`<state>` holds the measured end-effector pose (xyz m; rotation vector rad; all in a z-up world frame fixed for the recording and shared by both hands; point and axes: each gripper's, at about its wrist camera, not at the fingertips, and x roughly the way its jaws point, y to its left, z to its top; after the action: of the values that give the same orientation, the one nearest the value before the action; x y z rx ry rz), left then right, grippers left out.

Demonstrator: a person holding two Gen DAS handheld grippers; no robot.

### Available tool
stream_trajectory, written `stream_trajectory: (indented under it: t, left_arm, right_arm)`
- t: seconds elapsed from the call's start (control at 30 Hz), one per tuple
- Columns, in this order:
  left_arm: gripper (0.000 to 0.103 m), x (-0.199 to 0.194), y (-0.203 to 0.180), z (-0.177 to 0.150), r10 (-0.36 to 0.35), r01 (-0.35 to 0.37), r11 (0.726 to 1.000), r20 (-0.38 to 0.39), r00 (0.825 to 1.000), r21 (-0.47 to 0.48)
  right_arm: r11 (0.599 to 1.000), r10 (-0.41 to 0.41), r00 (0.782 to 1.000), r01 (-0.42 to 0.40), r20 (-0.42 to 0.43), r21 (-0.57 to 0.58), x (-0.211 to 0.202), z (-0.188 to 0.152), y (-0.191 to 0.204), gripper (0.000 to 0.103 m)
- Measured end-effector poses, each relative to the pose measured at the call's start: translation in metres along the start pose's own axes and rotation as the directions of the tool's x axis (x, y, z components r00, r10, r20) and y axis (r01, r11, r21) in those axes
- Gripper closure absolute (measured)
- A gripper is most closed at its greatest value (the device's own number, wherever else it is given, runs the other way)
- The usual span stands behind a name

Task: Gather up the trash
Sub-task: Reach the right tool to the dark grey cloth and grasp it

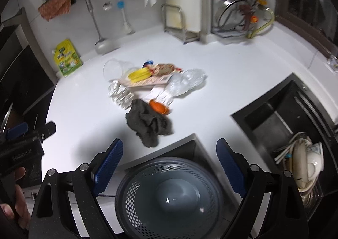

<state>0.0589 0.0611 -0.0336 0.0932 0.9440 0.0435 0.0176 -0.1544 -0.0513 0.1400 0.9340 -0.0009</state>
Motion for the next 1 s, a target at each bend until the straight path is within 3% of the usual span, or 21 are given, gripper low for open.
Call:
stream_trajectory:
  t: [0.17, 0.5, 1.0]
  left_arm:
    - [0.006, 0.032, 0.014, 0.006, -0.011, 0.012, 1.0, -0.012, 1.0, 0.021]
    - [0.006, 0.076, 0.024, 0.012, -0.09, 0.091, 0.995, -0.018, 0.996, 0.05]
    - [0.006, 0.105, 0.023, 0.013, -0.121, 0.127, 0.986, -0.059, 0.991, 0.107]
  right_arm:
    - [1.0, 0.027, 0.999, -0.027, -0.043, 0.009, 0.036, 0.002, 0.013, 0.017]
    - [0.999, -0.005, 0.996, 0.008, -0.091, 0.032, 0.108, 0.017, 0.028, 0.017]
    - [0.996, -0.087, 0.991, 0.086, -0.1, -0.018, 0.156, 0.018, 0.052, 0.02]
